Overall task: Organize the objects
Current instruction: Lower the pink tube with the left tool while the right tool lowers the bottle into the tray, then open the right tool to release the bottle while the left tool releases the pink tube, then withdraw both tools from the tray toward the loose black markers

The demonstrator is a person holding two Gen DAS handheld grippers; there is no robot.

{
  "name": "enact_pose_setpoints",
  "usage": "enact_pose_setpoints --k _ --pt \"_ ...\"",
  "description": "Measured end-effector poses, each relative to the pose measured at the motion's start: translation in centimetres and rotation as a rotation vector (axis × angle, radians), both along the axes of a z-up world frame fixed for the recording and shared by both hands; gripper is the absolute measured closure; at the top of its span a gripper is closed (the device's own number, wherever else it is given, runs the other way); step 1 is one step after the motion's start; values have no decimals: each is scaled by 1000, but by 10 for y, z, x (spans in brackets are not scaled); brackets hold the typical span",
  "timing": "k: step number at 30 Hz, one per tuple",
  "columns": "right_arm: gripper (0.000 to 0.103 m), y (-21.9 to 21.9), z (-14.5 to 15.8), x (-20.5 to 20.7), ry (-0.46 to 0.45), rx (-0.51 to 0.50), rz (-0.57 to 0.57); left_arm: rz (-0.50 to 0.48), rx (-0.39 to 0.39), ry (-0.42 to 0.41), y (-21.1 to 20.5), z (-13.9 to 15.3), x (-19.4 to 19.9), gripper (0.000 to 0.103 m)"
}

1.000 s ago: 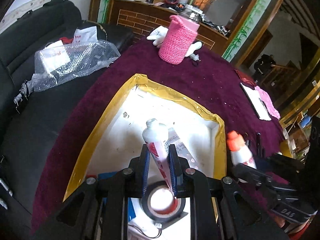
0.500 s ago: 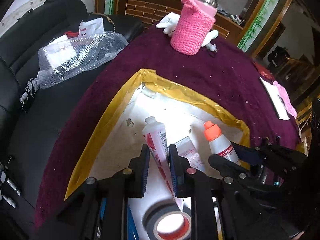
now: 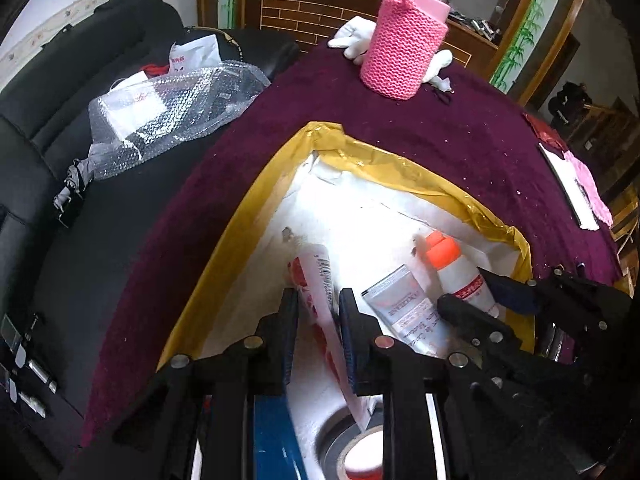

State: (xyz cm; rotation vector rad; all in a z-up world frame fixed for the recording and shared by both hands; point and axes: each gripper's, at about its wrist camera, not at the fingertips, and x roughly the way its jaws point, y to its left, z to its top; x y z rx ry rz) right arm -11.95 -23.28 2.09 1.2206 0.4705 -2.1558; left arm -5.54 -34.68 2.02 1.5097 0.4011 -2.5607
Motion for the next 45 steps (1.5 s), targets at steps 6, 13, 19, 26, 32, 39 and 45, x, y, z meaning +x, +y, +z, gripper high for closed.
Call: enact_pose_setpoints --k 6,13,19,26,32,39,45 --pt "60 5 9 6 15 -37 -2 7 19 0 -1 -1 7 75" --pt "59 36 38 23 13 -175 -50 -15 2 35 11 9 21 37" --pt "42 98 57 49 7 -312 -117 -12 8 85 18 30 45 29" --pt "31 209 54 79 76 -337 -287 -28 56 155 42 56 68 26" --pt "31 288 34 89 46 -375 -464 -163 71 145 106 61 61 26" --pt "31 317 29 100 41 -409 -495 -301 40 96 173 47 51 26" --pt "31 315 26 101 34 -408 -459 -366 -20 63 195 30 48 27"
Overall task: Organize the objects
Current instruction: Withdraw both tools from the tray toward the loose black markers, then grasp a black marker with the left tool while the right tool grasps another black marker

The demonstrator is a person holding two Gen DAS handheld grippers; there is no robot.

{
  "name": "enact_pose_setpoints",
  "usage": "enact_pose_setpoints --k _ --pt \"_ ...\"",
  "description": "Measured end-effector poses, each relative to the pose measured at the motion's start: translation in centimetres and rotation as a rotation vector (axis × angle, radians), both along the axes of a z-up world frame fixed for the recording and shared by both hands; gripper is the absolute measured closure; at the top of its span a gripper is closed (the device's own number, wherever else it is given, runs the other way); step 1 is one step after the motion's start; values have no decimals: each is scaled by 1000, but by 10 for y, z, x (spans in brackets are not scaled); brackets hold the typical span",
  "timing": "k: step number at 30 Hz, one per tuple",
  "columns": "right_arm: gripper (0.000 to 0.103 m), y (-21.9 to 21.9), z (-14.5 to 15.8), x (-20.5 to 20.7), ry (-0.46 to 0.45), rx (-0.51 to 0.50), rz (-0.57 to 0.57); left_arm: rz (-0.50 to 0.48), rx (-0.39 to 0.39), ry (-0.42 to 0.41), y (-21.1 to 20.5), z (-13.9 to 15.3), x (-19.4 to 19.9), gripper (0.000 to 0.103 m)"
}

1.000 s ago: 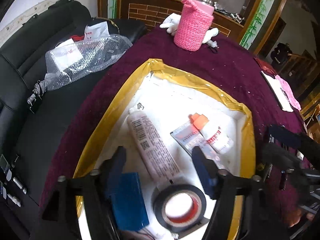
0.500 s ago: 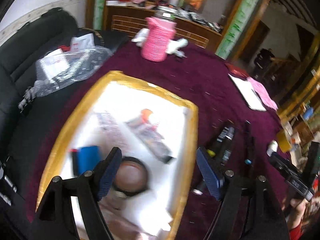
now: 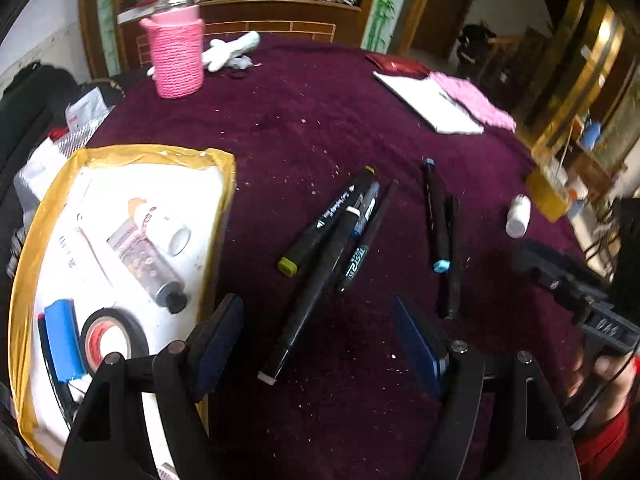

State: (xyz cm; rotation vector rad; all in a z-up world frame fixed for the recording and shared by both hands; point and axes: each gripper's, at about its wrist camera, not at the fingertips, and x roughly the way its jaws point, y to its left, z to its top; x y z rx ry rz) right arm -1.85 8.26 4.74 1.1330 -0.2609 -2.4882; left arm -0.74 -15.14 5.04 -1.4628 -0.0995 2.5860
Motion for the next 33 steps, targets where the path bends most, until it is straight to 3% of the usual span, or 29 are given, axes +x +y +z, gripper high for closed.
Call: enact_pose_setpoints --k 3,7,13,18,19,22,33 --pt "31 0 -3 -2 -8 -7 13 -23 -48 -1 8 -8 -3 27" --pt "31 1 -7 -4 -19 -15 17 -53 -86 -18 14 -17 -6 47" --pt "31 1 -13 -9 -39 -27 22 -64 -116 -55 17 -34 -16 60" --pt "31 0 -13 -11 -45 -30 29 -68 -132 -56 22 -42 -25 63" --pt "31 0 -14 -12 -45 -29 29 -74 -136 -56 25 -42 -25 69" --pt "31 1 -15 -13 -58 -25 21 -100 -116 -65 29 -40 -21 88" --pt "31 -21 -25 -14 -139 -10 76 -93 26 -117 17 -36 32 90"
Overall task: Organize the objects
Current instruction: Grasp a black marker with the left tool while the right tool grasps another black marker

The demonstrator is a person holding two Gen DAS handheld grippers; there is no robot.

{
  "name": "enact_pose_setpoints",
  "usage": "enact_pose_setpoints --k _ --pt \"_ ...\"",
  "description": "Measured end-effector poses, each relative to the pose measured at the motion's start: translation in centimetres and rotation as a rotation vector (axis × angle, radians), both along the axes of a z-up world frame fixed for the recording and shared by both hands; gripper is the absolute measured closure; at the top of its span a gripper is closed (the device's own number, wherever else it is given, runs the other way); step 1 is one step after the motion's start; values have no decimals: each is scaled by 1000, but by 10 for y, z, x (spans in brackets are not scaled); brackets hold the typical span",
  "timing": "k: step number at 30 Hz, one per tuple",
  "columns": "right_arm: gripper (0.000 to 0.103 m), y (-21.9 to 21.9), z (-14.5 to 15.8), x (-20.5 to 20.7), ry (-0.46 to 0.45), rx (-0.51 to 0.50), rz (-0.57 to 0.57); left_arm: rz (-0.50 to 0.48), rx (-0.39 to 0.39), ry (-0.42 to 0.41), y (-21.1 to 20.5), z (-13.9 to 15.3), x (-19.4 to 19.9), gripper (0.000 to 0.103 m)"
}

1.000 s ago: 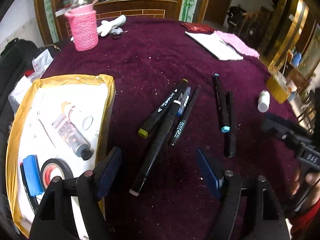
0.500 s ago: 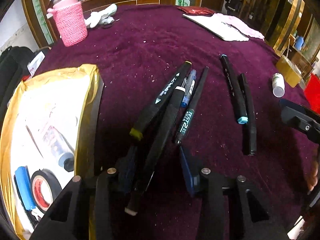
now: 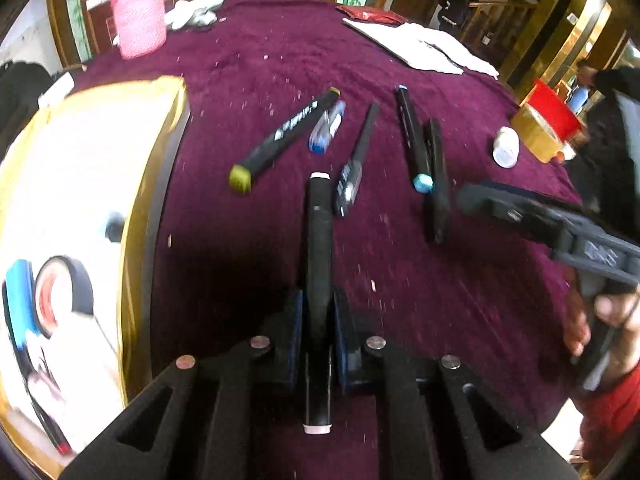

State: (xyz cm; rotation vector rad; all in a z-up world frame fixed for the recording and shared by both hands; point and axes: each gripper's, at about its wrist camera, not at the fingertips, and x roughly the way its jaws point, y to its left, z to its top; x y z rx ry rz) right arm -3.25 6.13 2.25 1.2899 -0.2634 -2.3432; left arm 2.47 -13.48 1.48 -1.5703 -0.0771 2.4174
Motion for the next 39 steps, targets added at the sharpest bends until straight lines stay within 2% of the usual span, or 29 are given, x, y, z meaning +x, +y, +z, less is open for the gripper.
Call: enact_pose_setpoints --k 4,5,6,7,9,12,15,17,22,25,33,37,39 --pt "34 -20 -5 -6 -14 48 20 -2 -8 10 0 0 3 89" --pt "37 -28 -8 -9 -23 75 31 -1 -11 12 1 0 0 89" --pt "46 -32 -10 -10 -32 92 33 -1 -16 15 2 0 -1 89" --pt "49 -35 -12 -11 -30 124 32 -1 -20 19 3 0 -1 89" --pt "63 -40 -11 -8 -9 201 38 -4 -23 22 4 -1 -4 89" --pt "74 -28 -9 -5 -26 240 30 2 5 22 0 0 -7 89" --pt "75 -3 -9 -3 -47 287 -8 3 22 24 -2 1 -7 89" --pt "81 14 -9 -4 -71 275 -18 -6 43 17 0 1 -9 89" --pt "81 38 -7 -6 -108 262 -31 -42 77 -12 20 -5 -14 88" --pt "81 37 -7 -10 -101 266 -26 -71 31 4 36 -5 -15 88" --pt "80 12 -9 -28 -46 280 25 -56 10 -4 47 -7 -29 88" --pt "80 14 -9 -28 -31 263 31 -77 -54 10 57 -8 -31 88" --pt "89 15 -9 -28 -20 283 26 -73 -59 7 58 -7 -31 89"
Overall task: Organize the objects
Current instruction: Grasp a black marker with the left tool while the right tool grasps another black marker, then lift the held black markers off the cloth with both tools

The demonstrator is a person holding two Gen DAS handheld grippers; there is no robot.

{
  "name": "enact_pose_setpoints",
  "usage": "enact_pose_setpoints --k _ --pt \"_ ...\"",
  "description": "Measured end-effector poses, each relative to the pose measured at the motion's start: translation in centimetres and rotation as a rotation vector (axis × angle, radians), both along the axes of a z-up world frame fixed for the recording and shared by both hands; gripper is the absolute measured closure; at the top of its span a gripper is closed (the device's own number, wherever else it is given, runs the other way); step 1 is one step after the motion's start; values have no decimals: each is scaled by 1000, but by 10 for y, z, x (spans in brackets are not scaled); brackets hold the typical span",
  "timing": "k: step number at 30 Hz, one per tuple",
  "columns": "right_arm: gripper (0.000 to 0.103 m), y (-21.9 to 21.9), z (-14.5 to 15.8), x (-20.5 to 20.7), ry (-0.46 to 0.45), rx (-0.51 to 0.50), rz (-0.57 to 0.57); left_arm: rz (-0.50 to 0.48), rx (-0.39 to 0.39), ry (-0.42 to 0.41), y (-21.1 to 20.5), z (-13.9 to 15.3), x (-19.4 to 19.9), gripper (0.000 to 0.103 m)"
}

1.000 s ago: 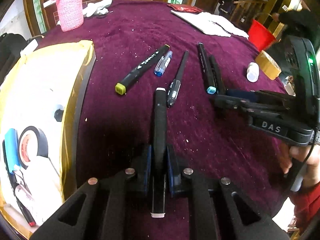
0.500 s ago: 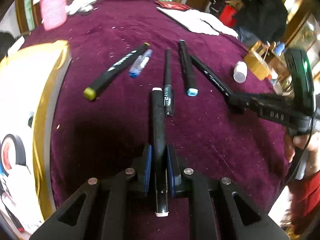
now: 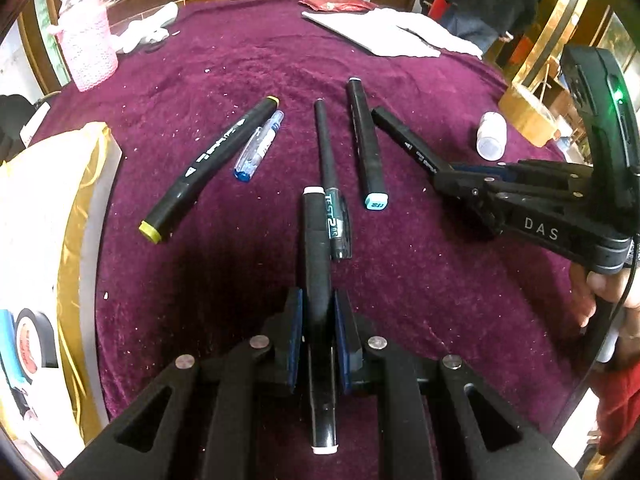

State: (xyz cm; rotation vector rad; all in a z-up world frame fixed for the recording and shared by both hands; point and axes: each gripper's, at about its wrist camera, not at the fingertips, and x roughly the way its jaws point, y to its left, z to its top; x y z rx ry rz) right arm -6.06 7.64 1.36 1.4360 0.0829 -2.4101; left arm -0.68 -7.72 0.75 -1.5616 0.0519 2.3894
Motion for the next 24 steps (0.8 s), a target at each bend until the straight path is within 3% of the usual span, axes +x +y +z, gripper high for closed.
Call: enact_pose_setpoints --k 5,9,14,24 --pt "89 -2 1 1 4 17 20 27 73 -8 -10 1 4 89" --pt "89 4 2 13 -55 -54 28 -6 134 -45 -10 0 18 89" --pt "89 4 0 31 -88 -57 39 -30 119 -57 -5 0 16 89" --pt "89 -10 1 22 -83 32 43 -58 66 -71 5 1 9 88"
